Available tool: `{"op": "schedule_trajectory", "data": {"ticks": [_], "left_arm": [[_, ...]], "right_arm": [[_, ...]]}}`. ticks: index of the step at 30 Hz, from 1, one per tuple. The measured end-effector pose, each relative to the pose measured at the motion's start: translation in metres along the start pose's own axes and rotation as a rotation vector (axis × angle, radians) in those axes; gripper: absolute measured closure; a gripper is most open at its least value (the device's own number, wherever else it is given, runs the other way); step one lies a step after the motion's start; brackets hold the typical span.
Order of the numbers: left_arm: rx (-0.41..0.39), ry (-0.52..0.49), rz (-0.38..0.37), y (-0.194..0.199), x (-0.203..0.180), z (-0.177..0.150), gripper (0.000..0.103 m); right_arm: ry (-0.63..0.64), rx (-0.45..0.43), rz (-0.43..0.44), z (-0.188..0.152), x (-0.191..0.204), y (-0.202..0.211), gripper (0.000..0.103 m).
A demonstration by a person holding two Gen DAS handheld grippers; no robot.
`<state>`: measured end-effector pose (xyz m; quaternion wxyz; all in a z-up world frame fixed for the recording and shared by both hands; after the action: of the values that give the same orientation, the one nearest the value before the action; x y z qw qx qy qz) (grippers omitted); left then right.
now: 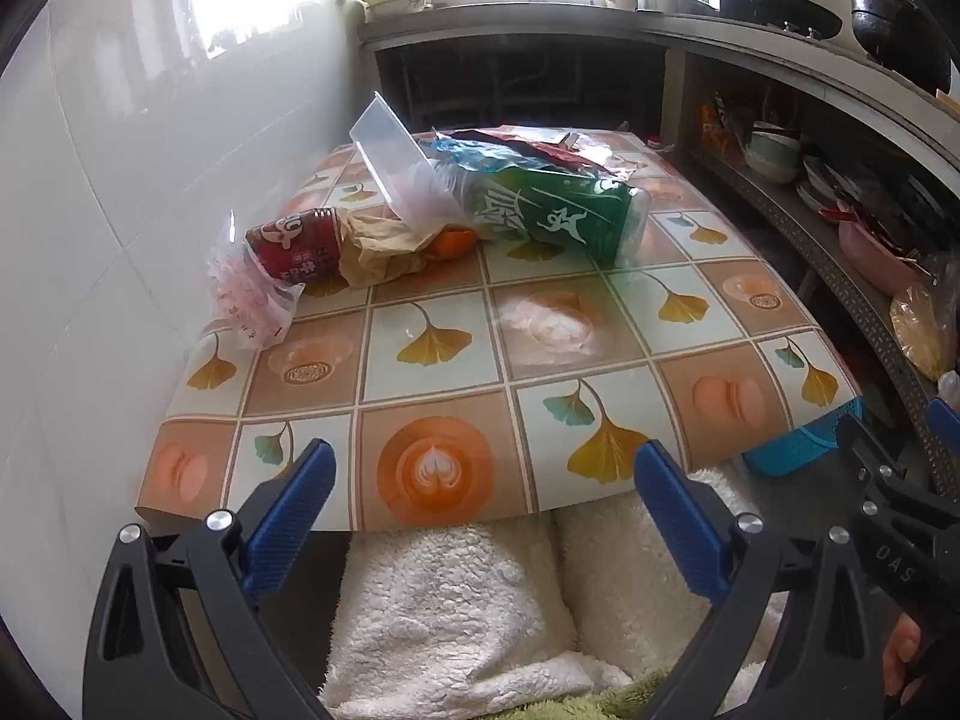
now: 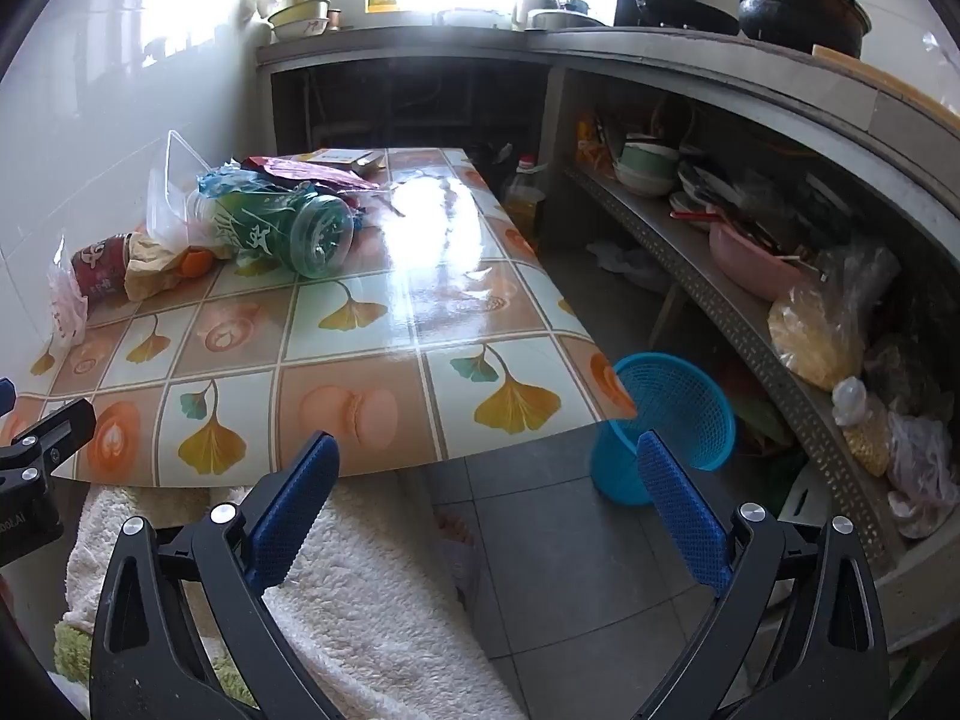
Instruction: Collect trash
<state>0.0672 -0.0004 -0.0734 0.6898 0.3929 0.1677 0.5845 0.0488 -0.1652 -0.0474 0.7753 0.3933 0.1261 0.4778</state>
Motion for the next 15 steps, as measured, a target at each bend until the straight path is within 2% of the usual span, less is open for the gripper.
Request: {"op": "schedule_trajectory", "data": {"ticks": [15], "left_arm": [[0.007,-0.002,0.002,-0.0018,0.0025,-0.001,0.005]], "right_arm": [[0.0,-0.002,0.001,0.0005,0.0026,-0.0037,0.008]]}}
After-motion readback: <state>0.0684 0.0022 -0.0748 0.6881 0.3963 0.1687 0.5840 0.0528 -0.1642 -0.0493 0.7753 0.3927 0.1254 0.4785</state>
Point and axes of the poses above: each gripper's, at about its wrist camera, not at the fingertips, and y roughly against the way its jaws point, x to its left, z to its top, the point moved 10 cm from there along -y, roughly the way its jaws point, and after that the axes turned 12 degrees about -y, right-handed, at the moved point
